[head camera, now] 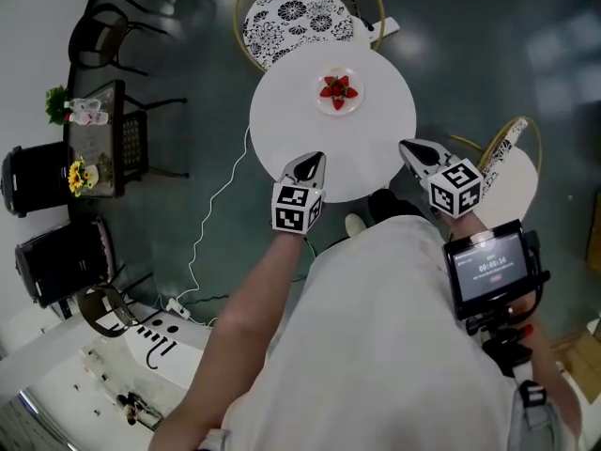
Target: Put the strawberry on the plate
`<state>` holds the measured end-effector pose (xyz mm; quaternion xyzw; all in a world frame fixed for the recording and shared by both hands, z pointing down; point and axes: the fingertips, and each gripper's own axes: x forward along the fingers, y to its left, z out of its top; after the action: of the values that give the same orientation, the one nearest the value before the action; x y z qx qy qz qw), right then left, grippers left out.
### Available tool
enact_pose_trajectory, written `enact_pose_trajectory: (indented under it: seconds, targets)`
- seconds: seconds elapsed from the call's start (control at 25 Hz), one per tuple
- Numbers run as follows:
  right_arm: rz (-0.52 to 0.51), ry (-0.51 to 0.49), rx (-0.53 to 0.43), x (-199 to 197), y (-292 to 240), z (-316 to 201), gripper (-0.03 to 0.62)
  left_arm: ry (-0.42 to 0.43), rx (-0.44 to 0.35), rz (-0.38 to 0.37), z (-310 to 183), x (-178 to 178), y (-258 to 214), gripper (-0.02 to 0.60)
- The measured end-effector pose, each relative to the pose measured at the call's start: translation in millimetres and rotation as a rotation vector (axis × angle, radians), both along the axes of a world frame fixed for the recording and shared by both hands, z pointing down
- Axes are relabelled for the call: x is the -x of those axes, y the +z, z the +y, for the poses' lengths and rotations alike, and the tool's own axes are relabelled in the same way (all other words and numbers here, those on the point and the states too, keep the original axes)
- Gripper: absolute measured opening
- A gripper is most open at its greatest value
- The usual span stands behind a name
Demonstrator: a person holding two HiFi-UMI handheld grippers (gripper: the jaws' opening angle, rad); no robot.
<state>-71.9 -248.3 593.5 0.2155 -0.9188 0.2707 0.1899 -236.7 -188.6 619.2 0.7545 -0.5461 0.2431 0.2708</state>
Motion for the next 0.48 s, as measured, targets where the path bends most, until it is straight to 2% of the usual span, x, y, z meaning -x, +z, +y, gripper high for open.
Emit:
enact_pose_trajectory:
  seconds: [0.16,0.32,0.48]
  targets:
    - [-0.018,-0.003,0.000,-4,-8,44,0.005,-0.033,-0.014,0.045,52,-5,-9,0.006]
    - [-0.042,-0.025,0.018,-1,5,50,0.005,-0.036,-0.033,0.094,62,-10,-7,0.006]
    - [-0.052,-0.023,0.003,-7,-15,74,0.005,-0.032,-0.079,0.135,83,-23,-27,0.006]
